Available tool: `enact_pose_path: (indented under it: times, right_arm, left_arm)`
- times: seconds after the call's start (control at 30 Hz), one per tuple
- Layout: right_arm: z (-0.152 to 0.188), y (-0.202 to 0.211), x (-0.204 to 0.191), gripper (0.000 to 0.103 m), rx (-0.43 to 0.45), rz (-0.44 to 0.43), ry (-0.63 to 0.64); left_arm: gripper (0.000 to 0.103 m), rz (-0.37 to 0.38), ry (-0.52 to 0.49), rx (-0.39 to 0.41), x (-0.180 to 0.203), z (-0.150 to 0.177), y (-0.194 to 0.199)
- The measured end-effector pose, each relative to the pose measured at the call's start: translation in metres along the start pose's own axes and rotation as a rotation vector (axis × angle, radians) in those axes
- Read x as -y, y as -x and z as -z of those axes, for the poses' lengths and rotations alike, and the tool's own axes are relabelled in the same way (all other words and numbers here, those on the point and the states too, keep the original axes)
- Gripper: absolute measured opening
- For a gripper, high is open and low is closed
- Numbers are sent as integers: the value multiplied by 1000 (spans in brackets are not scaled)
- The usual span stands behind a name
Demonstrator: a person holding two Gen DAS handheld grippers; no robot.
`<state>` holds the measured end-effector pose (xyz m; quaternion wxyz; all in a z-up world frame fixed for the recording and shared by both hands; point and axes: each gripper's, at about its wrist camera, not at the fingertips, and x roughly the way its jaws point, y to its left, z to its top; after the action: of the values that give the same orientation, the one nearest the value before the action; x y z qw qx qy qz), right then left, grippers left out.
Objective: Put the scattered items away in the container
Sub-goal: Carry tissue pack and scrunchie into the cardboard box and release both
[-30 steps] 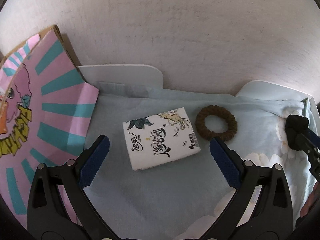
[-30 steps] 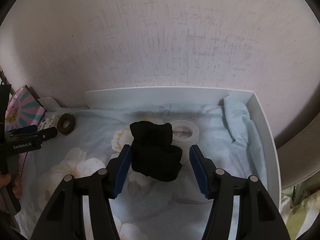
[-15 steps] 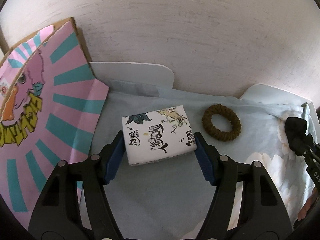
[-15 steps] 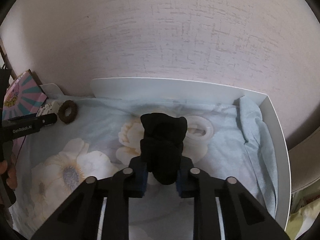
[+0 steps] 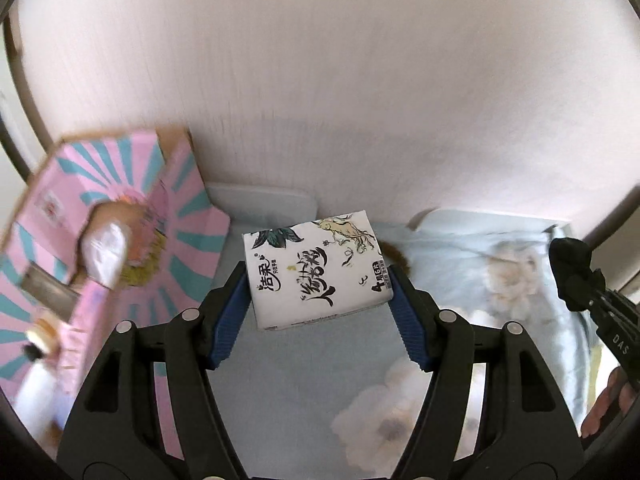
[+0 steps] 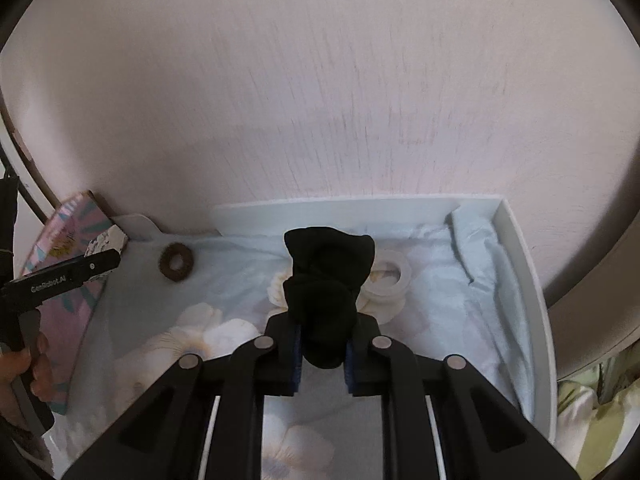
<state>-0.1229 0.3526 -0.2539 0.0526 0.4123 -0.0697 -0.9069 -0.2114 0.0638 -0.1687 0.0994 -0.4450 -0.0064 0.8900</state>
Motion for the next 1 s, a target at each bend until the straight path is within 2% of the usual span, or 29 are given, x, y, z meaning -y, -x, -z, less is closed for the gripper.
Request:
enact_pose_path:
  times: [0.1, 0.17, 0.2, 0.3, 0.43, 0.57, 0.67, 0.77, 0.93, 1.0]
  right_arm:
    - [-9, 30, -6, 15, 28, -13, 6]
    - [-17, 55, -13, 15, 59, -31, 7]
    - [-22, 73, -20, 15, 79, -39, 18]
    - [-35, 102, -46, 15, 120, -66, 43]
    - [-53, 144, -86, 15, 161, -128, 102]
    - [-64, 163, -138, 15, 174, -215, 198]
    - [-68, 165, -179, 15, 169, -300, 254]
    - [-70, 150, -219, 15, 137, -377, 295]
    - [-59, 96, -280, 15, 25, -458, 357]
    - [-53, 73, -296, 15, -27, -470, 369]
  left_arm:
    - [64, 19, -9, 29, 1, -2, 39]
    - [64, 27, -14, 65, 8, -16, 67]
    - [64, 27, -18, 79, -2, -35, 75]
    - [65, 25, -27, 114, -12, -45, 130]
    - [65, -30, -36, 142, -35, -44, 186]
    - [65, -108, 0, 159, -71, -34, 225]
    - [65, -173, 39, 153, -103, -20, 239]
    - [65, -212, 75, 129, -135, -14, 241]
    - [65, -243, 108, 76, -166, 9, 219]
    - [65, -221, 132, 44, -174, 19, 202]
